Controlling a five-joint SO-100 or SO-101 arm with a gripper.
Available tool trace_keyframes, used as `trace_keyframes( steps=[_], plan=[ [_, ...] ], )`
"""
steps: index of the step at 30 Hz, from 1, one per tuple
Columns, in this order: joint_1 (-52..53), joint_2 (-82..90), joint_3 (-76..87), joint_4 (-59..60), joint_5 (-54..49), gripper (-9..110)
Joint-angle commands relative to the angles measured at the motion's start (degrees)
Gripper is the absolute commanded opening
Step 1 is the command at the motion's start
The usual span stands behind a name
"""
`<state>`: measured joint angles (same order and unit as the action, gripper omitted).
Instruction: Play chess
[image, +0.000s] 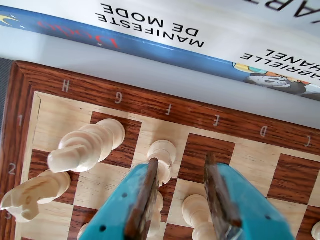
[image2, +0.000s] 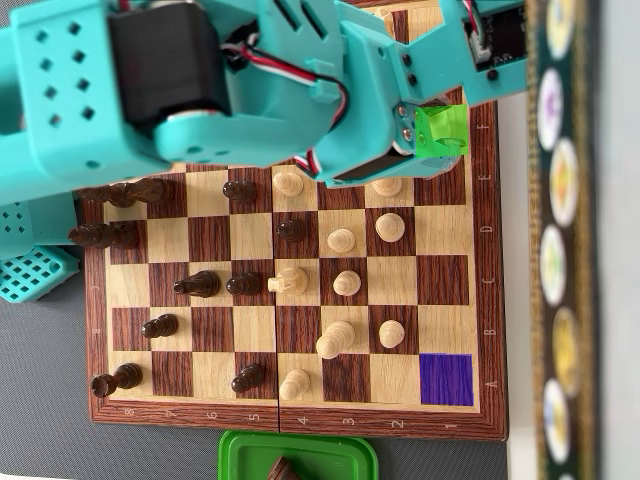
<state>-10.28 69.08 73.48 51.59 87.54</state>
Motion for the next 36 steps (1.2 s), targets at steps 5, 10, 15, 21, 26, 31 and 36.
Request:
trace_keyframes(
  steps=[5,10,15,21,26,31,36],
  plan=[
    [-0.62,4.13,-1.93,-0.18,0.18,14],
    [0.09,8.00,-1.05,3.08,0.18,14],
    [0.97,17.14,6.77,3.52,0.26,14],
    [2.20,22.59,12.83,3.52,0.26,14],
    [3.16,27.60,17.40,4.13,0.18,14],
    [5.45,39.11,24.96,4.13,0.35,14],
    [8.35,50.19,31.82,4.13,0.35,14]
  ],
)
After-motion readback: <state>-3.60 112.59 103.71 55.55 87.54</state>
